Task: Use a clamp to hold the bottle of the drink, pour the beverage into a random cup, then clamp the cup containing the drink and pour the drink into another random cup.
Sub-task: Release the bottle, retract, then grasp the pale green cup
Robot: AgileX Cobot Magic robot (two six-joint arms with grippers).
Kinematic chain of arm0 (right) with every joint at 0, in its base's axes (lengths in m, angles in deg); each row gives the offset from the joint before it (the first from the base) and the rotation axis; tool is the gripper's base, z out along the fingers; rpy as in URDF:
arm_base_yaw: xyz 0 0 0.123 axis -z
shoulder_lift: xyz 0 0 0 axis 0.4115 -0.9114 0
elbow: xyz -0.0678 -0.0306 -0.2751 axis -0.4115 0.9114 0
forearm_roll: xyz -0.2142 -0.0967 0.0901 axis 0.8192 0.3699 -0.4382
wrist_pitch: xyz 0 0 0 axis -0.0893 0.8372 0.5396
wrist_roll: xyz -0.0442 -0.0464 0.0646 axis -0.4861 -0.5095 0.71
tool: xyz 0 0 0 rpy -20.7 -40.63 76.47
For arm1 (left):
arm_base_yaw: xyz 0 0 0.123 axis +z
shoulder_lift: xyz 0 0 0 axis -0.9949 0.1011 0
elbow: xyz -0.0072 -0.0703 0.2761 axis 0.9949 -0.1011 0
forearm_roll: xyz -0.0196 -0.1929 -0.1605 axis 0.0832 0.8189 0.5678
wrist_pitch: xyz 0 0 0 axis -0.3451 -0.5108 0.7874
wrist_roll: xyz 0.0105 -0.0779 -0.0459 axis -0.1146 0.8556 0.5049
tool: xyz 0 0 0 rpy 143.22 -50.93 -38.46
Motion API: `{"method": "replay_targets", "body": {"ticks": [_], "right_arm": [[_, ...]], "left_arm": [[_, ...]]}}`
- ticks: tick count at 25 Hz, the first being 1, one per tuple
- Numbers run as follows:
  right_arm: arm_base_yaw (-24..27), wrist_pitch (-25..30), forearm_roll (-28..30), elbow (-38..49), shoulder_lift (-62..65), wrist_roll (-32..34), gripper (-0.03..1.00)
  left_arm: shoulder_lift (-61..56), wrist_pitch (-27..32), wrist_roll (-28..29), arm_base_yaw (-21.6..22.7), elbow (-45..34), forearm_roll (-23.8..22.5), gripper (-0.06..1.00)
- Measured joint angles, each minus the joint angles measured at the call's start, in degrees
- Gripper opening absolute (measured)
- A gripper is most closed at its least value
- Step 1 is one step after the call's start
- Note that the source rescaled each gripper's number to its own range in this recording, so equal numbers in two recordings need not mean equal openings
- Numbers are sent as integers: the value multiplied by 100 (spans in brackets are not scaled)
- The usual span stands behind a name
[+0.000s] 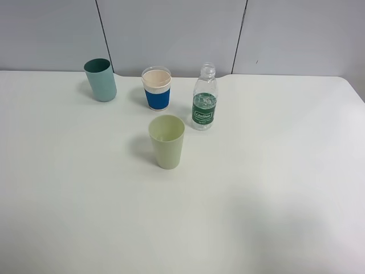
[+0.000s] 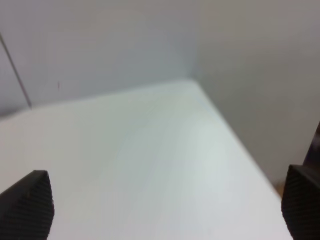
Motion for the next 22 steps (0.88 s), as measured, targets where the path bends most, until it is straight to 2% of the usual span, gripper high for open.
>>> {"method": "replay_targets", "body": {"ticks": [8, 22], "right_arm": [[0, 464, -373, 492, 0, -110, 95], [0, 464, -373, 492, 0, -118, 95]], "left_arm": [[0, 0, 0, 0, 0, 0, 100], [0, 0, 0, 0, 0, 0, 100]]}}
